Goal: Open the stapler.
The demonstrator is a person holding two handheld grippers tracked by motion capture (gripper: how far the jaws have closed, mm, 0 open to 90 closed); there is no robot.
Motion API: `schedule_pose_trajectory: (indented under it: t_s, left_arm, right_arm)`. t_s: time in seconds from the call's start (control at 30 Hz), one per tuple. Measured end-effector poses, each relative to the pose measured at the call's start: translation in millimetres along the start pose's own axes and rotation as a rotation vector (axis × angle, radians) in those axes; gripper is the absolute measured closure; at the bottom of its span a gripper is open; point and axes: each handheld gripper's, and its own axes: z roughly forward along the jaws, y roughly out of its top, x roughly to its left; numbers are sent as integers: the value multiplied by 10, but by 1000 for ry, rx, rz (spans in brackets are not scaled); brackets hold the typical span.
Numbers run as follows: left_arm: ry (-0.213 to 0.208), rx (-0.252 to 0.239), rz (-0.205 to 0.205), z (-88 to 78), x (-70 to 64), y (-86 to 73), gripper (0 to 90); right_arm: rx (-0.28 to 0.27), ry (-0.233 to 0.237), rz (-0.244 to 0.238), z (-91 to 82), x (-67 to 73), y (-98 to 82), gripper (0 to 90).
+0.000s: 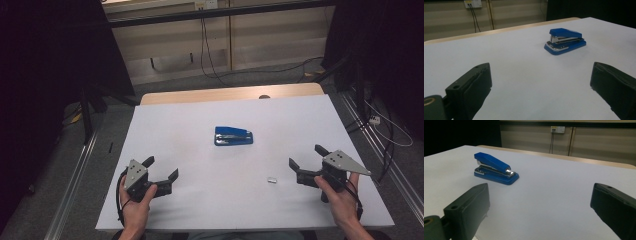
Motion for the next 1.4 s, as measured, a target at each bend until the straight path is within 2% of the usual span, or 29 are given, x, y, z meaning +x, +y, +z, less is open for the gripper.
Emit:
schedule_pose_trajectory:
  t_s: [0.27,0.37,0.47,0.53,0.67,0.7,0.8,0.93,1.0,1.07,1.2,1.23,1.27,1.33,1.37,1.4]
  left_arm:
    - [-8,24,12,66,-37,-2,38]
    - [-24,30,41,95,-88,10,38]
    - [-30,25,45,105,-106,12,33]
    - [-45,35,35,128,-127,3,33]
    - [-51,41,45,133,-147,4,33]
    - [-64,37,43,139,-152,10,33]
    - [-62,37,42,147,-154,13,33]
    - [-69,52,44,184,-153,13,36]
    - [-77,55,33,224,-158,27,40]
    - [-84,59,30,240,-162,30,45]
    - [-95,75,52,305,-208,41,50]
    - [-117,64,83,328,-232,45,50]
    - [-122,65,99,337,-249,49,52]
    - [-125,64,97,347,-260,53,58]
    - [-141,68,69,367,-267,62,60]
    - [-141,68,69,367,-267,62,61]
  right_arm:
    - [13,5,-8,14,5,-8,19]
    - [22,10,-12,28,10,-13,17]
    - [24,16,-10,41,20,-14,17]
    - [27,25,-13,46,33,-15,17]
    - [24,34,-10,54,53,-12,18]
    - [18,35,-12,64,65,-10,17]
    - [12,55,-1,83,76,-4,17]
    - [15,70,-11,131,111,6,16]
    - [31,78,-48,166,140,13,9]
    - [27,80,-44,174,141,15,9]
    - [26,84,-44,220,165,46,12]
    - [27,93,-42,241,187,56,10]
    - [29,98,-47,250,197,58,10]
    - [32,106,-48,257,208,60,10]
    - [29,120,-62,265,216,71,11]
    - [29,120,-62,265,216,71,11]
